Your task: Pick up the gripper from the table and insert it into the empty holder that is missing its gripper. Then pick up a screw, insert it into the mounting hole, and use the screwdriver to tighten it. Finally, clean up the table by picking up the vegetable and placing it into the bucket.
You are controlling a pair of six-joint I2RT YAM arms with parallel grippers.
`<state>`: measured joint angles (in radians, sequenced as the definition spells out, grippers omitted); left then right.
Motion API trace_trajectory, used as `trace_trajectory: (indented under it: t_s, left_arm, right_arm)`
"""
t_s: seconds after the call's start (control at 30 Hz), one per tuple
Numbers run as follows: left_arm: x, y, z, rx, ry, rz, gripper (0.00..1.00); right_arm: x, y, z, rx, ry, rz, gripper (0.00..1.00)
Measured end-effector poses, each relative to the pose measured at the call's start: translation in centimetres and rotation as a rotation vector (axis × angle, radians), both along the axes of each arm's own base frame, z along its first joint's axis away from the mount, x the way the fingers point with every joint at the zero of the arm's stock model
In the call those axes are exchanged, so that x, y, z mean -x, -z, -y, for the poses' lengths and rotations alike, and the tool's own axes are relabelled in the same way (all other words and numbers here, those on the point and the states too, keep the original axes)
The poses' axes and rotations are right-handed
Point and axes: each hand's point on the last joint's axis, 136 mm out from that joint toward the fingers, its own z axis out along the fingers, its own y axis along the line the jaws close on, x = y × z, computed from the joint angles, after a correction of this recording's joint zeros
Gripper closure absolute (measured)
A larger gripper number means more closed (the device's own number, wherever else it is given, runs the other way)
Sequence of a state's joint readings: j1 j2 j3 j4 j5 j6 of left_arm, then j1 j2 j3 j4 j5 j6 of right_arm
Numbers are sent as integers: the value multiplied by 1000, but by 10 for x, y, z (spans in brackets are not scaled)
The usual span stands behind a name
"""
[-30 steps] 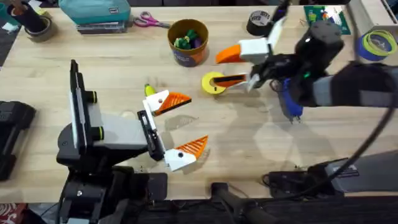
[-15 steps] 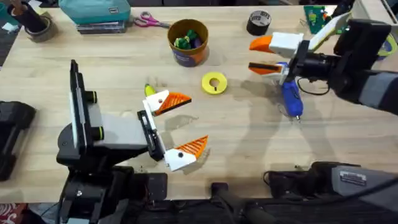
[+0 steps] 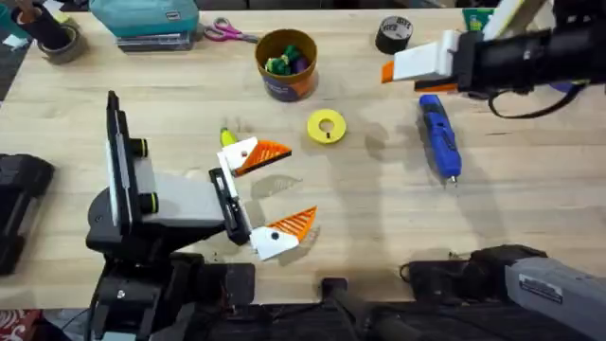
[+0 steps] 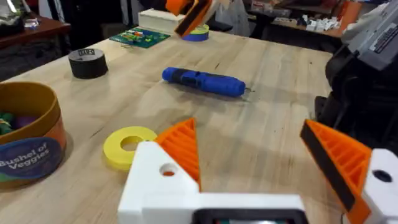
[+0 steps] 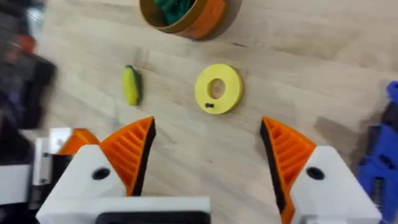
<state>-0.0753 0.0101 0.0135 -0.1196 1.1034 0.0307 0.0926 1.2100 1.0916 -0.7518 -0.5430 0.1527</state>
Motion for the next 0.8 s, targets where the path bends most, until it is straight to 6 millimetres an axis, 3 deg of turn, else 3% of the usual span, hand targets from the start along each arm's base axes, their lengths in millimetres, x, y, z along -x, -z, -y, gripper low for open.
trace_trajectory:
  t_s: [0.1,0.3,0.5,0.8]
  left_arm:
    - [0,0,0,0,0,0,15]
    - [0,0,0,0,0,0,15]
    - [0,0,0,0,0,0,16]
    - [0,0,0,-1,0,2,16]
  right_arm:
    - [5,-4,-6,126,-38,32,4]
    - [27,6,-32,287,-153,47,4]
    - [41,9,-53,333,-229,68,4]
    - [49,28,-66,362,-247,-8,4]
